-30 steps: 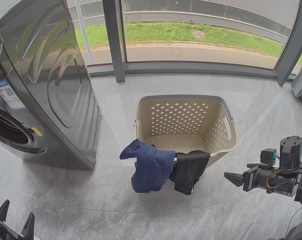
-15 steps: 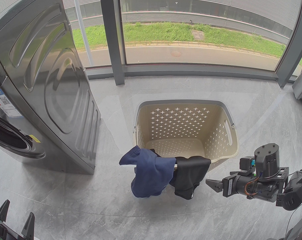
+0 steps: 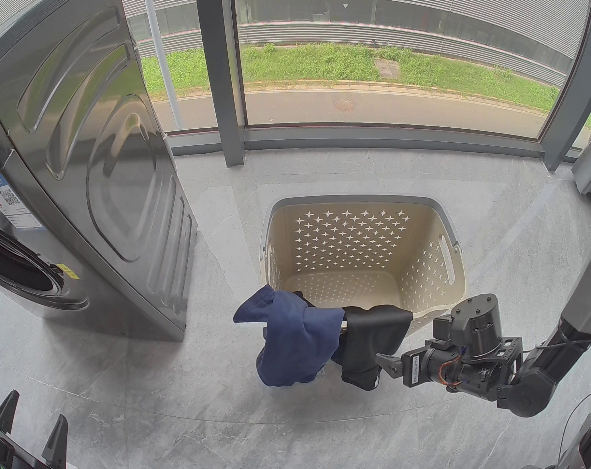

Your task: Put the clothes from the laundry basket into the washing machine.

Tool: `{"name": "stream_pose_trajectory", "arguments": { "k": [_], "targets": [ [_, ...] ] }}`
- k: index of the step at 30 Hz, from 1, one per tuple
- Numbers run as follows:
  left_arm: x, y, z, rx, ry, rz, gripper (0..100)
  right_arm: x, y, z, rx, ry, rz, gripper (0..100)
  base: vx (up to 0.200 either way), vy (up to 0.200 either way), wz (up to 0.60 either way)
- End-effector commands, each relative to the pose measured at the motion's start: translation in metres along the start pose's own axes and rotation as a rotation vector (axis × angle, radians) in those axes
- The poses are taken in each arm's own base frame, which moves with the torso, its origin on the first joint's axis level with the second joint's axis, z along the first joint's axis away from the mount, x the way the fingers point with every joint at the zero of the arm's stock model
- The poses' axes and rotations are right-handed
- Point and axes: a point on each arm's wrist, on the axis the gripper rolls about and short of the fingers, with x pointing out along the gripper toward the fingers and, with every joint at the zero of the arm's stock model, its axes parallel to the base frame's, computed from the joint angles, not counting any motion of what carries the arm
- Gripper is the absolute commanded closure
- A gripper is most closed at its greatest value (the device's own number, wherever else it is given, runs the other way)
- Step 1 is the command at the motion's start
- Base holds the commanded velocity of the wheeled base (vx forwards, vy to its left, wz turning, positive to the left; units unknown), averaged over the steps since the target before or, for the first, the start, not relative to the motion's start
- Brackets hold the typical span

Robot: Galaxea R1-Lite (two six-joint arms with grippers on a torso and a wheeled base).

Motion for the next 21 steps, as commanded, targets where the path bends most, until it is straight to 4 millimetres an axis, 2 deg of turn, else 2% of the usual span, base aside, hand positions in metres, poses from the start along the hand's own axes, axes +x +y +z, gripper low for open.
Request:
{"name": "stream_pose_trajectory", "arguments": {
  "k": [1,7,21],
  "targets": [
    [0.0,0.0,-0.005,0.0,0.003,0.0,0,0.019,0.004,-0.01,-0.013,0.045,-0.006,0,0.0,0.0,0.0],
    [0.0,0.0,-0.005,-0.001,0.003,0.0,0,0.04,0.006,-0.015,-0.011,0.064,-0.014,0,0.0,0.0,0.0],
    [0.0,0.0,-0.005,-0.003,0.005,0.0,0,0.089,0.005,-0.005,0.036,0.0,-0.054,0,0.0,0.0,0.0]
  ]
}}
